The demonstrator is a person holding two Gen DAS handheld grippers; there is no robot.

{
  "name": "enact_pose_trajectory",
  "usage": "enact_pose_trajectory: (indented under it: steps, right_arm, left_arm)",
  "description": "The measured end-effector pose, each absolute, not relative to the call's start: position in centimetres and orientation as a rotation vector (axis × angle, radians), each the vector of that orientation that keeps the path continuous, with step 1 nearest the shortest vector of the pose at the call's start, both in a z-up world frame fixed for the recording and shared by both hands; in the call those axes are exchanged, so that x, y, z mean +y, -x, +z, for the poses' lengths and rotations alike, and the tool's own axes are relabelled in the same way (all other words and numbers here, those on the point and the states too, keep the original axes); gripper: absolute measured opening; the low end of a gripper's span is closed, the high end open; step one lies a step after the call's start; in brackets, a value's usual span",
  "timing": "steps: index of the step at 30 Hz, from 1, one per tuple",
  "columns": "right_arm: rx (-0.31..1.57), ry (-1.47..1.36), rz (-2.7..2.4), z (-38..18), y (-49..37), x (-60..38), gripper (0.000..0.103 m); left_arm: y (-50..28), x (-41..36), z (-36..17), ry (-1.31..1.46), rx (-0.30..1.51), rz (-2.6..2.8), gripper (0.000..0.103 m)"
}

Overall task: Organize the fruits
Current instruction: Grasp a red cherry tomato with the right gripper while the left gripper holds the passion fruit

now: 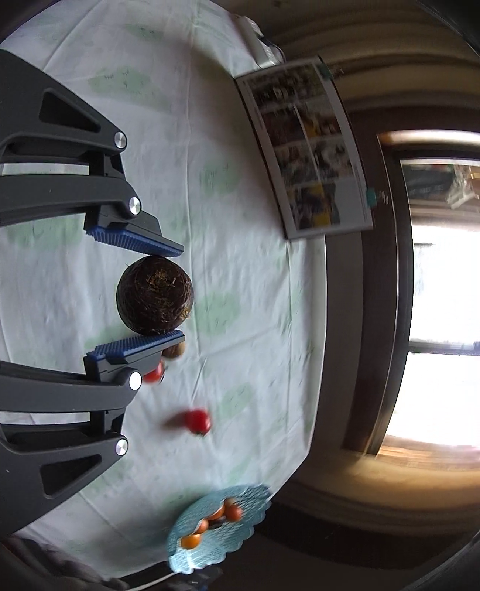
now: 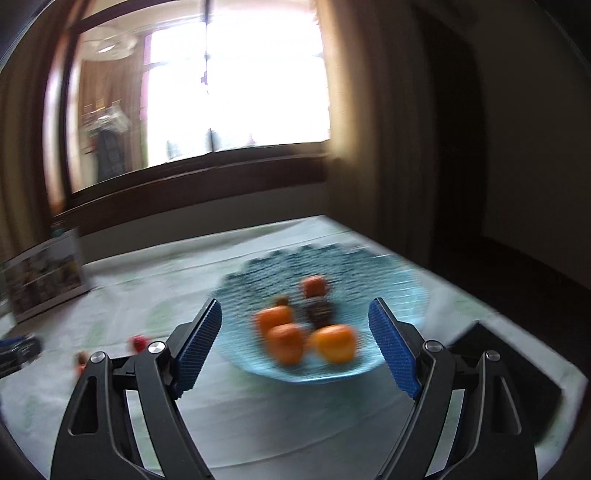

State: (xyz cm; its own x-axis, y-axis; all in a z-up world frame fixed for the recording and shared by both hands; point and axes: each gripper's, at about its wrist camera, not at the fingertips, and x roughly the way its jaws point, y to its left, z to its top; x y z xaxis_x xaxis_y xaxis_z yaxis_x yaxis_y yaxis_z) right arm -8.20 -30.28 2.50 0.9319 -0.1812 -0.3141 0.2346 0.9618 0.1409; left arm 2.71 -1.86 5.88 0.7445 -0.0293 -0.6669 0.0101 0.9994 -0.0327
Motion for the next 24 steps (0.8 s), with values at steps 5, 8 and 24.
enact_pose_trajectory:
  steps: [5,8,24]
  right_arm:
    - [0.436,-0.174,0.040,2.3,5.4,-25.7,0.083]
    - [0.529,-0.144,0.162,1.3,3.8,-22.5,0.083]
    - [0.746,0.018,0.394,-0.9,-1.3,-11.8,0.055]
  left_arm:
    - [-2.7,-0.2,6.2,0.068,0.728,0.020,0.042]
    - [-2.7,0.3,6.2,0.085,0.730,0.034,0.042]
    - [-2.3,1.0,6.7,0.121,0.719,0.027,0.042]
